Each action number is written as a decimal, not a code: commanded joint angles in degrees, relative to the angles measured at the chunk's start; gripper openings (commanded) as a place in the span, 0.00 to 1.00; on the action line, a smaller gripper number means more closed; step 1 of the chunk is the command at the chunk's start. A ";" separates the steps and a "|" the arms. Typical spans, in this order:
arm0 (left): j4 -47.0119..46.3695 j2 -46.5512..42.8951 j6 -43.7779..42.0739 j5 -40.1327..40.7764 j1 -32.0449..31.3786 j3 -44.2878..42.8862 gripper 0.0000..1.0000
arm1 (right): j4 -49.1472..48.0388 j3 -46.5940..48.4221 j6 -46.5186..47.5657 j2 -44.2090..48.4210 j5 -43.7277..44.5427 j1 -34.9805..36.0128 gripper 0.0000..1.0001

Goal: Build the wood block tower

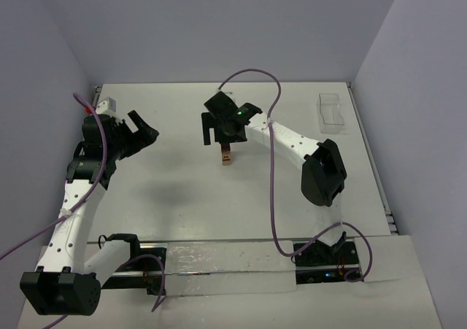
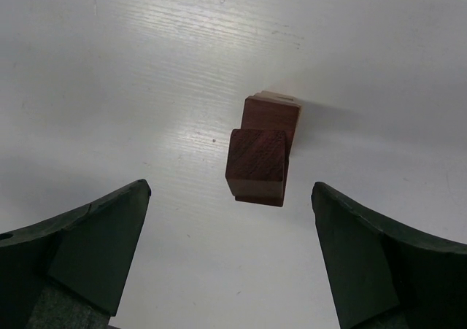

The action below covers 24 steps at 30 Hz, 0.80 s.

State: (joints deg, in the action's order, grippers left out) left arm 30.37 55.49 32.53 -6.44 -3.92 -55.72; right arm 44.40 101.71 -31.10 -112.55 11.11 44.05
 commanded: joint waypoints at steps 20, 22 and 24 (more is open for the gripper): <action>-1.63 -0.90 -0.18 -0.85 0.23 -0.97 0.99 | -0.88 2.19 0.08 -0.67 2.67 -0.82 0.83; -1.60 -0.73 -0.13 -0.85 0.23 -1.08 0.99 | -0.72 2.50 0.08 -1.00 2.51 -0.98 0.82; -1.63 -0.63 -0.19 -0.87 0.23 -1.14 0.99 | -0.68 2.77 0.06 -1.35 2.39 -1.07 0.82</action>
State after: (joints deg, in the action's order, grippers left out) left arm 30.39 55.48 32.53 -6.50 -3.92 -55.72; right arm 44.21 101.73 -30.81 -113.14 12.45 43.54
